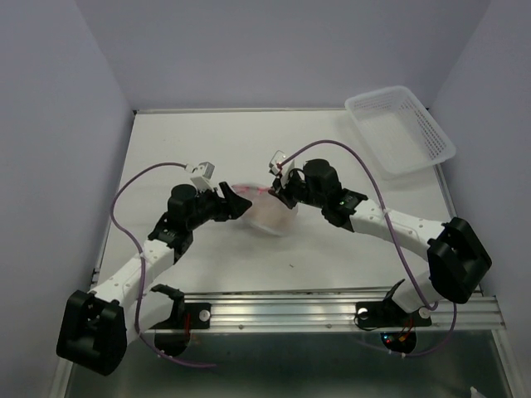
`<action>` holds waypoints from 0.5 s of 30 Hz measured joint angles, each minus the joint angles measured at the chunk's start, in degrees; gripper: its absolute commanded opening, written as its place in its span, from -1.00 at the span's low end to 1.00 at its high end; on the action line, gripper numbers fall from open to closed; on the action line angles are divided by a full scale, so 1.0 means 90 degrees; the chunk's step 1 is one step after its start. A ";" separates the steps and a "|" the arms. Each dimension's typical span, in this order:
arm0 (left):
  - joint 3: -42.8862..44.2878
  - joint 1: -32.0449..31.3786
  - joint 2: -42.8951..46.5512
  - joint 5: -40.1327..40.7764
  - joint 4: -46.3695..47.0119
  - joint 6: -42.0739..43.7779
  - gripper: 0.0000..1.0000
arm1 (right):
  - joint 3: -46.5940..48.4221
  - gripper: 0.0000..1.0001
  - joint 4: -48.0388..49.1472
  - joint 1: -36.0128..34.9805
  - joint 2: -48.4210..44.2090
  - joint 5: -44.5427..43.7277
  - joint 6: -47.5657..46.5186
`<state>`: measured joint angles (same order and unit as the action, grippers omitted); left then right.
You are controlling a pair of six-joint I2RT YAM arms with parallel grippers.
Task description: Place the bra in the laundry bag and zip it closed
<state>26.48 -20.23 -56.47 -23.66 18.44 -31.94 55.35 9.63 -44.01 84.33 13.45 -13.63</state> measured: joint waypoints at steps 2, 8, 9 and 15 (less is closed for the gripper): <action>0.0053 -0.0034 -0.0119 0.0092 -0.0002 0.0058 0.39 | -0.0002 -0.99 0.0000 0.0000 0.0000 0.0027 0.0015; 0.0495 -0.0155 -0.0602 0.0420 0.0022 0.0289 0.34 | -0.0034 -0.99 0.0012 0.0000 -0.0017 0.0211 0.0017; 0.0561 -0.0172 -0.0644 0.0491 0.0022 0.0316 0.34 | -0.0063 -0.99 0.0017 0.0000 -0.0039 0.0233 0.0017; 0.0828 -0.0216 -0.0877 0.0605 0.0073 0.0476 0.13 | -0.0119 -0.99 0.0024 0.0000 -0.0163 0.0282 0.0015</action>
<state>33.93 -22.17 -64.36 -18.22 19.09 -27.66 54.28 9.85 -44.01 82.87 15.99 -13.50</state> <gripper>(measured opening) 0.618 0.083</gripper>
